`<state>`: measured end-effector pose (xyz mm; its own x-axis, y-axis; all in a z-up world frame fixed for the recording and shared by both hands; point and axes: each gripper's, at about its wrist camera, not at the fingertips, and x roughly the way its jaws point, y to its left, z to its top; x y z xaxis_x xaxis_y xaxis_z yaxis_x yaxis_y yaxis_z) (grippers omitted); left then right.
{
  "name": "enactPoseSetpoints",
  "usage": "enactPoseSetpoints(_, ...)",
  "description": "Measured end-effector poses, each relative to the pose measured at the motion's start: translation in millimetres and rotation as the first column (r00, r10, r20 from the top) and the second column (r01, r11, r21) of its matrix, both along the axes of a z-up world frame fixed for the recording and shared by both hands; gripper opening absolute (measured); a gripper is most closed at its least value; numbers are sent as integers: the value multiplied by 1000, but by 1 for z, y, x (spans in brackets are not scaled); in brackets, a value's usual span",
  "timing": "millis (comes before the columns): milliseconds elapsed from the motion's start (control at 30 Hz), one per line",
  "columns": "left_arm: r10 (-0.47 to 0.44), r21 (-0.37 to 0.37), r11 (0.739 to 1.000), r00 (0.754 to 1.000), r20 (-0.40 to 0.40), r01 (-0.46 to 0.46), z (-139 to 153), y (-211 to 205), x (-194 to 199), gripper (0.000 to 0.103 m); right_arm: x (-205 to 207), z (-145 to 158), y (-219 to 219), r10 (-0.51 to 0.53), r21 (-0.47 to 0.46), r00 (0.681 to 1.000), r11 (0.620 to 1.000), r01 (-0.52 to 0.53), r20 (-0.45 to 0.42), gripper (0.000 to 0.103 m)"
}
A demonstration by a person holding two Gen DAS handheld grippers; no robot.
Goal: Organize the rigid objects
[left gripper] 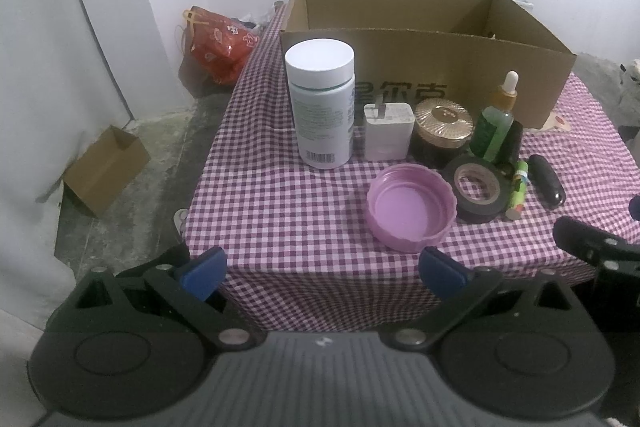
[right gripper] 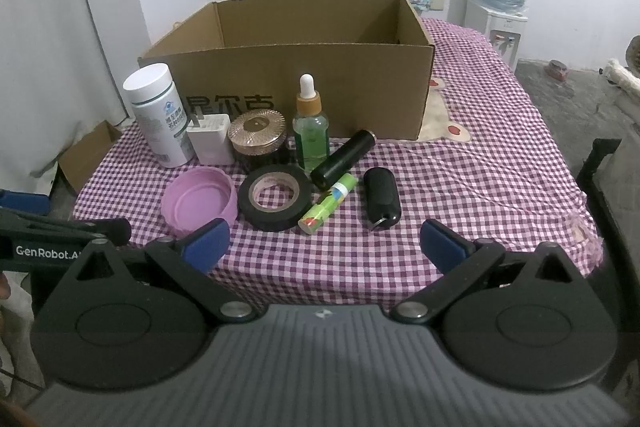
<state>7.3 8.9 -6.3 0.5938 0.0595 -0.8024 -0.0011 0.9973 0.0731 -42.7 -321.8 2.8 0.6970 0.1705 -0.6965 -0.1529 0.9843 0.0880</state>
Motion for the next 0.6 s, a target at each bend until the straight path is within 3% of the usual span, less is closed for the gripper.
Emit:
enactPoseSetpoints(400,-22,11,1000,999,-27,23,-7,-7,11,103,11,-7,-6,-16,8,1000,1000,16,-10,102)
enactPoseSetpoints(600,-100,5,995,995,-2,100,-9,-20,18,103,18,-15,-17,-57,13,998,998,57,-13,102)
